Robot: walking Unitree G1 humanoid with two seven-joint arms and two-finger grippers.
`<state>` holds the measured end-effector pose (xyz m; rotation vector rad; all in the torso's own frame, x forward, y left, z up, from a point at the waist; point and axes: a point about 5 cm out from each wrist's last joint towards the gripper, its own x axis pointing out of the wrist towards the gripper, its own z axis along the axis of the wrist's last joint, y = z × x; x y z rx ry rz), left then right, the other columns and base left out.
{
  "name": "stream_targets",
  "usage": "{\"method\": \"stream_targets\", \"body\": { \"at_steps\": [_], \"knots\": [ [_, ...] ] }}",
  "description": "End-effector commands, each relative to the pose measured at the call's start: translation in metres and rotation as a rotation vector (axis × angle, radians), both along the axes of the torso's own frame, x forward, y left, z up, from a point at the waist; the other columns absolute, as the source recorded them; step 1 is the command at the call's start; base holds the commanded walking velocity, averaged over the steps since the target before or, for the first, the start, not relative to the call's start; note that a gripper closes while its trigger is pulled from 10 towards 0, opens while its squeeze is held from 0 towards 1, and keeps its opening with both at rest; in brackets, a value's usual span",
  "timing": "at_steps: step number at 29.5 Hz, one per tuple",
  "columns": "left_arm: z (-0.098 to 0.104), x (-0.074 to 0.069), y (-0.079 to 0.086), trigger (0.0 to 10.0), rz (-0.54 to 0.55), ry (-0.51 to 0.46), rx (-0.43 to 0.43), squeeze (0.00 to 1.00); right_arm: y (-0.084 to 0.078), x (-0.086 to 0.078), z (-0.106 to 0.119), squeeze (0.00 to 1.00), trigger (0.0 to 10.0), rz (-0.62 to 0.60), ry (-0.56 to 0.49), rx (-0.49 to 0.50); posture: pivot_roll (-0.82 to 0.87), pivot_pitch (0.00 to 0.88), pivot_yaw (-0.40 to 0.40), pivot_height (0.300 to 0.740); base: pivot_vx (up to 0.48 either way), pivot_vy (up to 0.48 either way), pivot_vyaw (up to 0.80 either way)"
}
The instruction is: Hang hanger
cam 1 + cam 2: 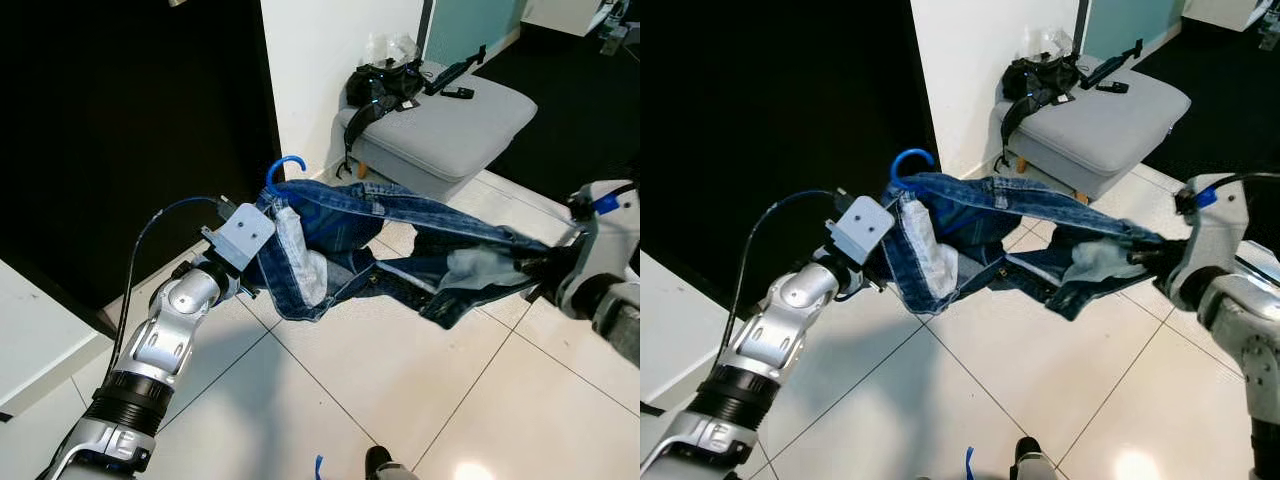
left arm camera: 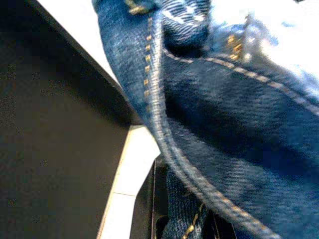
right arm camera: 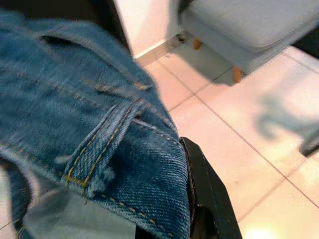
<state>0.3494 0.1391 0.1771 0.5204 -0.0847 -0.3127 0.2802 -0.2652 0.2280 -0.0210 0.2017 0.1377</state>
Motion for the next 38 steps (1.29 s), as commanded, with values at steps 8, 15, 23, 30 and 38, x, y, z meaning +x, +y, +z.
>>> {"method": "stream_targets", "body": {
  "at_steps": [8, 15, 23, 30, 38],
  "knots": [
    [-0.004, -0.002, -0.015, 10.0, 0.025, -0.01, -0.065, 0.0, 0.047, 0.011, 0.005, 0.0, 0.0, 0.134, -0.06, 0.093, 0.01, 0.189, 0.075, 0.74, 0.0, 0.0, 0.0],
    [-0.011, -0.005, -0.029, 10.0, -0.008, 0.008, -0.061, 0.0, 0.064, 0.015, 0.013, 0.0, 0.0, 0.19, -0.096, 0.163, 0.01, 0.19, 0.074, 0.74, 0.0, 0.0, 0.0],
    [-0.024, -0.004, -0.031, 10.0, 0.048, 0.046, -0.06, 0.0, 0.087, 0.01, 0.006, 0.0, 2.2, 0.295, -0.039, 0.179, 0.01, 0.196, 0.071, 0.74, 0.0, 0.0, 0.0],
    [-0.02, -0.001, -0.034, 10.0, 0.049, 0.04, -0.108, 0.0, 0.078, 0.006, -0.018, 1.0, 10.0, 0.252, 0.058, 0.127, 0.01, 0.2, 0.075, 0.74, 0.0, 0.0, 0.0],
    [-0.019, 0.006, -0.029, 10.0, 0.064, 0.088, -0.301, 0.0, 0.072, -0.022, -0.037, 1.0, 10.0, 0.422, 0.16, 0.035, 0.0, 0.201, 0.074, 0.74, 0.0, 0.0, 0.0]
  ]
}}
